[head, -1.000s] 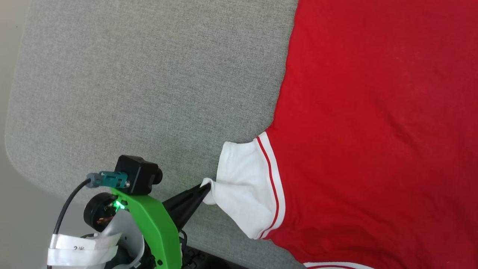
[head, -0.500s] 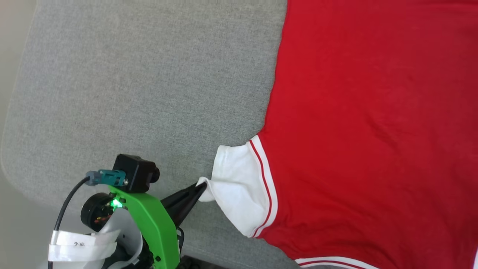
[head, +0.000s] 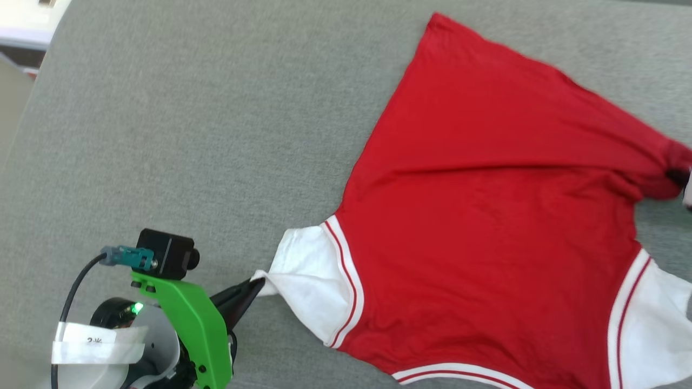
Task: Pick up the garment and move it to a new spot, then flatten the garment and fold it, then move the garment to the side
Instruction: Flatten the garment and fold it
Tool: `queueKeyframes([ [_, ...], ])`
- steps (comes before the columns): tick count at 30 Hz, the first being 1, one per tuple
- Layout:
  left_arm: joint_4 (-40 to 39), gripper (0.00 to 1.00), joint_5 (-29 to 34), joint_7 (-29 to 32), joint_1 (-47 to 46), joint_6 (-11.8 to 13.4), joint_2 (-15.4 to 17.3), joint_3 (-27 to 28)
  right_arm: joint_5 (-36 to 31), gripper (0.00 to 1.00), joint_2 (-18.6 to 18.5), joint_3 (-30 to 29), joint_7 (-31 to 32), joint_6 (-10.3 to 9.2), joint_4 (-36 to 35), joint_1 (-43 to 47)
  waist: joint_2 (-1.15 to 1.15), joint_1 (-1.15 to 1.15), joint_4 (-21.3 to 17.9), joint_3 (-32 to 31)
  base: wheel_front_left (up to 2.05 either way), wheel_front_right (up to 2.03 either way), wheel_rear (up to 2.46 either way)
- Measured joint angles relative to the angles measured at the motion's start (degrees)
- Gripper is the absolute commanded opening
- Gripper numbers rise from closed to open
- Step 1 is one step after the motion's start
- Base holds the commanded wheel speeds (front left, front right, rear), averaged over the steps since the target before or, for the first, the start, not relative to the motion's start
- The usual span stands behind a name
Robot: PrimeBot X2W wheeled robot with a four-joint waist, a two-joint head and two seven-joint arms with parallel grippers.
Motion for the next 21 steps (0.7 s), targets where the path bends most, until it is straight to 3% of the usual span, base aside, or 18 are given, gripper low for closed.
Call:
queueKeyframes([
  [7,1.34,0.00,-1.14,-0.94,3.41,0.36,-0.26,-0.18,1.91,0.00,-0.02,-2.01,-1.75,0.00,-6.80,15.19,0.00,0.00,-4.34,-6.88,0.00,0.00,0.00],
  [21,2.11,0.00,-1.57,-1.97,6.24,1.60,-0.53,-0.85,1.92,0.00,5.49,-9.18,-0.69,0.00,-21.48,34.96,0.00,0.00,-9.29,-14.25,0.00,0.00,0.00],
])
